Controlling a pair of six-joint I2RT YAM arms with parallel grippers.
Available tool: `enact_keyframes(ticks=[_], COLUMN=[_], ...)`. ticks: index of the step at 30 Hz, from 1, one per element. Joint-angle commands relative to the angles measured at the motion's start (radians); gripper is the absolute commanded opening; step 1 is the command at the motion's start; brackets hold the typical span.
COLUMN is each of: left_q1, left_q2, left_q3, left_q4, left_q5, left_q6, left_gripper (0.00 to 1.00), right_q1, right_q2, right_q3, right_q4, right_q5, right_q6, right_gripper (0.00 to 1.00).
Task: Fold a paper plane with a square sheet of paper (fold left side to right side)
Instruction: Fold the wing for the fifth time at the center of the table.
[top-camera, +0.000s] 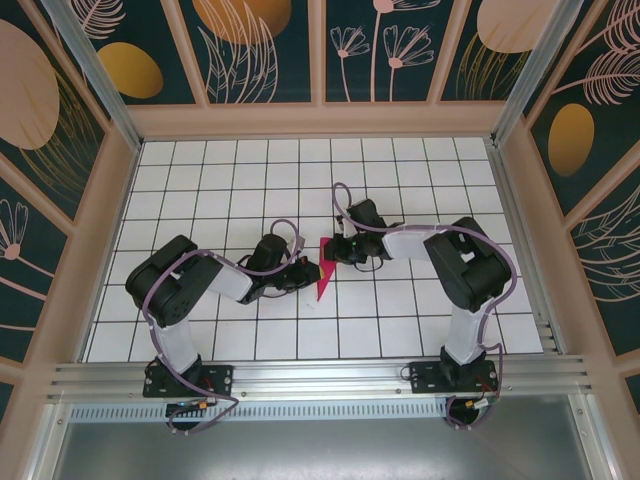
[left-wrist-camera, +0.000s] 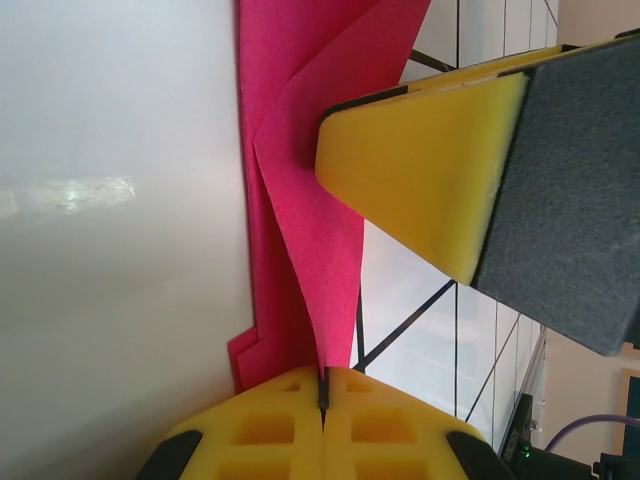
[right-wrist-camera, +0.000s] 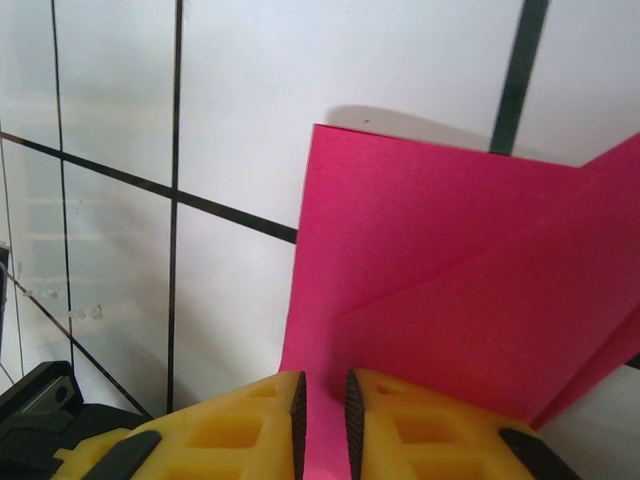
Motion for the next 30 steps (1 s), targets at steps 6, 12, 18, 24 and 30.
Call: enact_keyframes(ticks=[6,12,18,24,30], left_q1=[0.001,0.001,-0.017,-0.053,-0.078], left_q2=[-0.083,-0.255,-0.351,-0.260,-0.163], left_q3=[-0.017,-0.025,-0.006,0.031,0.081], left_q4=[-0.110,-0.217,-0.295,-0.268,-0.290], left_q5=[-0.064,-0.069,-0.025,0.033,0.026], left_q6=[0.068,0.126,0.162,0.158,0.176], left_gripper=[0.05,0.11,0.11,0.10,0.10], right_q1=[-0.030,-0.033,-0.033,-0.032,-0.032], right_q2=[0.057,0.059,0.061,0.061,0.060], right_q3=[-0.024,-0.030,-0.027,-0.027,-0.022], right_q4=[-0.115,-0.108,-0.103,-0.102,-0.107], right_q5=[0.077,0.073,0.069,0.069,0.067], right_q6=[0.008,0.009,0.009,0.006,0.004], right_gripper=[0.20,0.19,0.19,0.19,0.19])
